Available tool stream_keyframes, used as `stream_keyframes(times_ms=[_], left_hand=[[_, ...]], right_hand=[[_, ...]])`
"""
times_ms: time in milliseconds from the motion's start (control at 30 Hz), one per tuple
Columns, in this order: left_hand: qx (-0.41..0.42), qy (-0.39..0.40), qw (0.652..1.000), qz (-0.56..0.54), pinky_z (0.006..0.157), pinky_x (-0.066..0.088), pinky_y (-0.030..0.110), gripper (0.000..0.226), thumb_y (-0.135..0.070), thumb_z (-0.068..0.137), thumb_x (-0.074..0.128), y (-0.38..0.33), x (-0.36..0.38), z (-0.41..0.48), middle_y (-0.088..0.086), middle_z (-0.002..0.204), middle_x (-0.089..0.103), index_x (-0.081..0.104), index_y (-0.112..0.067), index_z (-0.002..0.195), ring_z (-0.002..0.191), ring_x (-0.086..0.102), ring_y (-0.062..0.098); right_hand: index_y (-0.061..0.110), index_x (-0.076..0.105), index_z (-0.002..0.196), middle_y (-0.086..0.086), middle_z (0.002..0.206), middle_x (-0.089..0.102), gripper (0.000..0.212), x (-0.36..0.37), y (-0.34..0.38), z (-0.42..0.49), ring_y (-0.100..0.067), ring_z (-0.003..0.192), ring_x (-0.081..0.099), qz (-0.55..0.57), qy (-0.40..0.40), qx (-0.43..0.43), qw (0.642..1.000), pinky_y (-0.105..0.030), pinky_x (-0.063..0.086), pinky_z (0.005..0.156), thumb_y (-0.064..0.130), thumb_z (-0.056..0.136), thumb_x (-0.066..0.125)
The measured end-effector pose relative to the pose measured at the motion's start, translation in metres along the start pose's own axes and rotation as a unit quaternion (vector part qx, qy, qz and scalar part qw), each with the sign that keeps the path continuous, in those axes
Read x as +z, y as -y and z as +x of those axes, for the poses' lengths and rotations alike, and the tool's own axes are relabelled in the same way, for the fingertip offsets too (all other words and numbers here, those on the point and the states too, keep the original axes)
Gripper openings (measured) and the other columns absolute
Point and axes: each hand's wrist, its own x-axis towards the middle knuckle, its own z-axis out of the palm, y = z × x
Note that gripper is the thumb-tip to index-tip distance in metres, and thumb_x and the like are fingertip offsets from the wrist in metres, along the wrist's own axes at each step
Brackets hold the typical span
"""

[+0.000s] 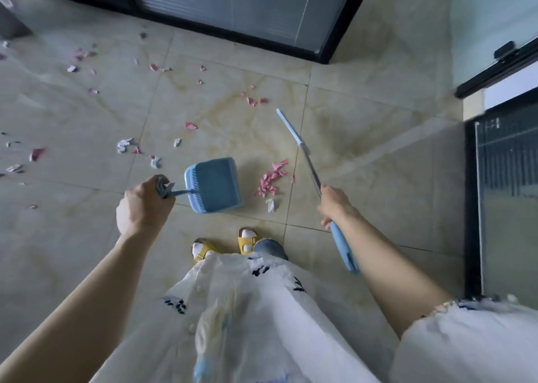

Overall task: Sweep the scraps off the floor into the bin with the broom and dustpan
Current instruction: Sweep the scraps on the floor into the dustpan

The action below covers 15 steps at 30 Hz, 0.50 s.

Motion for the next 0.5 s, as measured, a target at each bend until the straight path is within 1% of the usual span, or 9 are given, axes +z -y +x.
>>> stream_keyframes(times_ms=[67,100,133,167,233,333,367,433,500], left_hand=[[-0.010,0.000,1.000,-0.004,0.072,0.047,0.038,0.024,-0.019,0.082,0.062,0.002,0.004,-0.002,0.020,0.094,0.066,0.068,-0.020,0.106,0.087,0.060,0.043],[-0.016,0.000,1.000,-0.004,0.071,0.047,0.037,0.026,-0.020,0.081,0.063,0.005,0.006,-0.004,0.019,0.094,0.067,0.068,-0.021,0.106,0.086,0.061,0.042],[-0.019,0.002,1.000,-0.002,0.070,0.046,0.037,0.026,-0.020,0.081,0.063,0.008,0.009,-0.006,0.019,0.094,0.067,0.068,-0.023,0.106,0.086,0.061,0.041],[-0.020,0.006,1.000,0.006,0.070,0.046,0.036,0.026,-0.021,0.080,0.064,0.011,0.012,-0.009,0.018,0.093,0.068,0.068,-0.024,0.106,0.086,0.061,0.041],[-0.019,0.017,1.000,0.012,0.070,0.046,0.036,0.026,-0.021,0.080,0.064,0.012,0.016,-0.015,0.017,0.093,0.068,0.068,-0.023,0.106,0.086,0.062,0.040],[-0.023,0.028,0.999,-0.002,0.070,0.046,0.036,0.025,-0.019,0.081,0.064,0.007,0.018,-0.018,0.019,0.095,0.068,0.068,-0.020,0.106,0.087,0.061,0.040],[-0.026,0.029,0.999,-0.004,0.071,0.046,0.036,0.025,-0.018,0.082,0.063,0.005,0.017,-0.017,0.020,0.096,0.068,0.068,-0.019,0.106,0.088,0.061,0.041],[-0.025,0.035,0.999,0.007,0.072,0.047,0.037,0.026,-0.018,0.082,0.063,0.003,0.017,-0.016,0.020,0.096,0.067,0.067,-0.018,0.108,0.088,0.061,0.041],[-0.021,0.043,0.999,0.015,0.073,0.048,0.037,0.026,-0.018,0.082,0.062,0.004,0.016,-0.015,0.019,0.095,0.067,0.067,-0.019,0.107,0.086,0.060,0.039]], right_hand=[[-0.008,0.059,0.115,-0.018,0.084,0.071,0.029,-0.001,0.005,0.009,-0.018,0.034,0.056,-0.019,0.012,0.011,1.000,-0.021,0.050,0.038,-0.005,0.090,0.045],[-0.009,0.062,0.112,-0.014,0.071,0.071,0.028,0.003,0.004,0.012,-0.016,0.033,0.053,-0.027,0.025,0.017,0.999,-0.021,0.048,0.041,-0.004,0.088,0.048],[-0.009,0.064,0.109,-0.009,0.056,0.067,0.026,0.007,0.002,0.014,-0.014,0.033,0.051,-0.036,0.037,0.026,0.998,-0.022,0.047,0.042,-0.003,0.087,0.051],[-0.009,0.064,0.105,-0.006,0.046,0.060,0.023,0.015,-0.001,0.013,-0.012,0.033,0.050,-0.044,0.054,0.030,0.997,-0.022,0.045,0.040,-0.002,0.088,0.051],[-0.007,0.063,0.100,-0.008,0.048,0.054,0.017,0.027,-0.009,0.005,-0.014,0.033,0.051,-0.058,0.077,0.036,0.995,-0.023,0.044,0.036,-0.002,0.090,0.050],[-0.007,0.060,0.106,-0.011,0.054,0.052,0.020,0.031,-0.024,-0.010,-0.015,0.026,0.049,-0.077,0.075,0.015,0.994,-0.018,0.039,0.027,-0.003,0.090,0.048],[-0.004,0.060,0.106,-0.010,0.055,0.051,0.020,0.031,-0.029,-0.014,-0.016,0.028,0.049,-0.080,0.074,0.007,0.994,-0.017,0.036,0.026,-0.003,0.090,0.048],[0.002,0.058,0.099,-0.009,0.057,0.050,0.017,0.029,-0.042,-0.023,-0.017,0.036,0.052,-0.087,0.072,-0.002,0.994,-0.015,0.034,0.025,-0.003,0.090,0.045],[0.004,0.052,0.090,-0.009,0.058,0.050,0.011,0.029,-0.051,-0.033,-0.018,0.038,0.053,-0.090,0.076,-0.006,0.993,-0.015,0.033,0.024,-0.003,0.089,0.044]])
